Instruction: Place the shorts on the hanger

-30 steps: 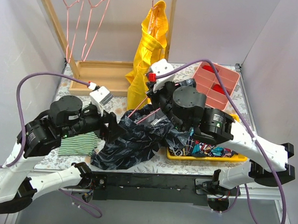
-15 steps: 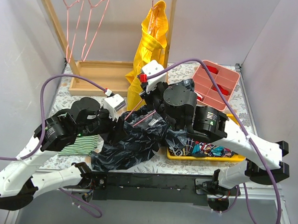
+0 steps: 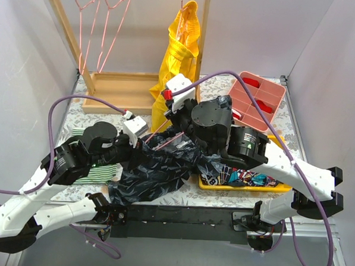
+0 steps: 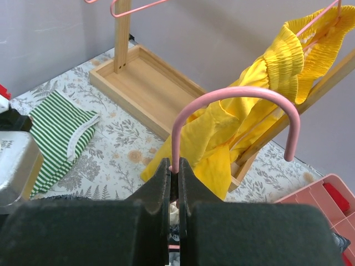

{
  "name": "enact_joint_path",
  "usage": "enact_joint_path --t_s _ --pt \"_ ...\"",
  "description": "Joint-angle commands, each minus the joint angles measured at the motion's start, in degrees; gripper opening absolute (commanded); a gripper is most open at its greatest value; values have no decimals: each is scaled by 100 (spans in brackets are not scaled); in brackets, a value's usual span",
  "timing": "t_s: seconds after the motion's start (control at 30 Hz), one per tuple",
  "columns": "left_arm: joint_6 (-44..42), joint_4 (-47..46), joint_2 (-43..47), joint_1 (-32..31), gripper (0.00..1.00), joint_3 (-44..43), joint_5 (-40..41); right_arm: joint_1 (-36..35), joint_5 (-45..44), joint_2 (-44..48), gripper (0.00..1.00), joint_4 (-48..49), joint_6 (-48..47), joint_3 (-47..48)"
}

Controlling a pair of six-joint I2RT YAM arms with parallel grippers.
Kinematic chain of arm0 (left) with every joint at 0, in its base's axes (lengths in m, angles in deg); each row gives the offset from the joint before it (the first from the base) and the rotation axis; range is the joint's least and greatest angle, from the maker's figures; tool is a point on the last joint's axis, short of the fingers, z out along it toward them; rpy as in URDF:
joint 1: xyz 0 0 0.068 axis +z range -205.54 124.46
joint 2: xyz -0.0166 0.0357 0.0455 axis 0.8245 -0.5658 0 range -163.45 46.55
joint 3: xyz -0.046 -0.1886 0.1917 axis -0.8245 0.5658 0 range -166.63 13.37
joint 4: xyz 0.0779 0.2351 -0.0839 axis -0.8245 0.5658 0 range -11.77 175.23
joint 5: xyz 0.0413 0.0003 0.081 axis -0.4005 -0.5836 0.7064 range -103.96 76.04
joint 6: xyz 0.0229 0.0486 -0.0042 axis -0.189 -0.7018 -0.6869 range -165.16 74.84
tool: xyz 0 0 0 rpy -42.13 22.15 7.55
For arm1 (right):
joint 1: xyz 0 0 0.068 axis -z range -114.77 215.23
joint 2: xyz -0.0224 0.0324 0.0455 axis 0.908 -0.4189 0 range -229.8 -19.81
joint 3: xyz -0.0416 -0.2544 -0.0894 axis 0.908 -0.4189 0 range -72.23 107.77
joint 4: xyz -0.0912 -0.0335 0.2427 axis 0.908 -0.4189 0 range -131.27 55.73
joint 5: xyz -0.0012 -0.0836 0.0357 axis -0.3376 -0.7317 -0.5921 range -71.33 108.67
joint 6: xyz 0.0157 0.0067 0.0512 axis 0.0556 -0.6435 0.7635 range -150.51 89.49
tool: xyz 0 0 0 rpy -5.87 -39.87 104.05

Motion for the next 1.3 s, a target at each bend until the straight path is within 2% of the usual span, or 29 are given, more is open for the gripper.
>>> enact_joint_path --t_s 0.0,0.1,0.13,0.17,0.23,0.27,0.37,0.47,0.57,0.63,0.7,0.77,0.8,0.9,1.07,1.27 --pt "281 -348 402 47 0 168 471 -35 18 276 1 642 168 -139" --pt "334 -340 499 47 0 186 453 -27 71 373 2 739 212 -385" --pt "351 -296 490 47 0 194 462 -27 123 382 8 739 221 -403" --pt "377 -217 490 47 0 186 462 -27 150 408 24 739 247 -456" --pt "413 -155 508 38 0 203 462 -27 194 452 40 765 274 -526" --pt "439 -129 569 47 0 229 636 -35 203 505 54 791 283 -622" --pt "501 -129 710 47 0 291 690 -27 177 619 75 871 326 -789" --pt "545 -103 859 47 0 326 621 -35 45 777 84 1011 449 -939" --pt "501 -32 877 47 0 309 173 26 -429 830 89 1292 432 -1098" --pt "492 12 842 47 0 256 -134 305 -360 743 91 1153 589 -949" --pt "527 82 737 47 0 186 -241 648 155 524 91 942 739 -756" --pt "597 205 552 47 0 54 -355 1298 666 261 91 653 1194 -448" --pt "623 240 500 38 0 19 -373 1492 1182 172 91 590 1284 -360" --pt "808 381 341 47 0 -60 -347 2064 1852 -109 91 624 1442 -184" --pt "1168 758 323 47 0 -43 -268 2478 2276 -618 93 598 1548 1" --pt "1485 1251 446 38 0 -166 -4 2637 2506 -962 94 1107 1689 -473"
